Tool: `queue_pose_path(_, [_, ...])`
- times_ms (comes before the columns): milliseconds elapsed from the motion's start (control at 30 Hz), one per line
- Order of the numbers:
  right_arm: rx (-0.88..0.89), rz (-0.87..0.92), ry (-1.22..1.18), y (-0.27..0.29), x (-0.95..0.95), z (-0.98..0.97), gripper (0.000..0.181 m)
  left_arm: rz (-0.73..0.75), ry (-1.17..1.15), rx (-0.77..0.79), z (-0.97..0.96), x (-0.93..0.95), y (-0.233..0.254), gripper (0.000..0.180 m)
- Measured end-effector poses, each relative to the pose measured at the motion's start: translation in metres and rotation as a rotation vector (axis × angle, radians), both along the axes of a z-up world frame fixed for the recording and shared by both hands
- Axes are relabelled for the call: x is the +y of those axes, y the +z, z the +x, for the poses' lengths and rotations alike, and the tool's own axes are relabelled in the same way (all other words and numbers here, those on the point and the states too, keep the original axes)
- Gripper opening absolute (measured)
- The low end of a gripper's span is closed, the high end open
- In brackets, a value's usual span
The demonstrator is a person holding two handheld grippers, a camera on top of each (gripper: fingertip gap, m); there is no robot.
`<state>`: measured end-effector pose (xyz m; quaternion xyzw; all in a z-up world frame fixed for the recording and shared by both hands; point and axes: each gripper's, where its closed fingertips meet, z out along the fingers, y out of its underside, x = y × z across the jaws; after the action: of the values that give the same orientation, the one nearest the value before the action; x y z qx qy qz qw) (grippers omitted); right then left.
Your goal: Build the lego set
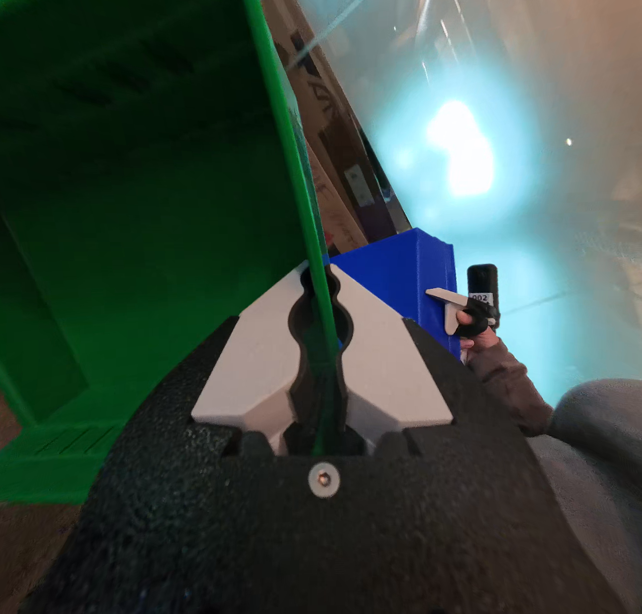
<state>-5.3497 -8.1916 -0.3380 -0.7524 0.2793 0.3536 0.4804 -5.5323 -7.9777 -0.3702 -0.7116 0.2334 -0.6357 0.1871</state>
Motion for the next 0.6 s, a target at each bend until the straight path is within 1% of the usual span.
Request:
queue_pose_path(33, [-0.007,0.0,0.045,-0.005,0.033,0.021,0.002,0.0,0.018,-0.008,0.019,0.025,-0.003,0.003])
queue_pose_path(133, [-0.038,0.009,0.188,-0.014,0.132,0.083,0.002,-0.003,0.072,-0.025,0.077,0.103,-0.011,0.002])
queue_pose_path(167, [-0.022,0.01,0.224,-0.013,0.166,0.104,0.002,-0.015,0.1,-0.026,0.092,0.126,-0.012,0.002])
queue_pose_path(233, [0.01,0.011,0.282,-0.005,0.237,0.147,0.002,-0.044,0.163,-0.012,0.128,0.18,-0.009,0.002])
queue_pose_path(300, [-0.003,0.011,0.373,0.004,0.303,0.176,0.002,-0.045,0.171,0.026,0.162,0.232,-0.004,0.002])
queue_pose_path(467, [-0.102,-0.024,0.569,0.004,0.479,0.241,0.003,-0.004,0.24,0.039,0.224,0.366,0.006,0.002])
queue_pose_path(600, [-0.146,-0.014,0.652,-0.008,0.625,0.288,0.003,0.035,0.284,0.054,0.267,0.481,-0.005,0.002])
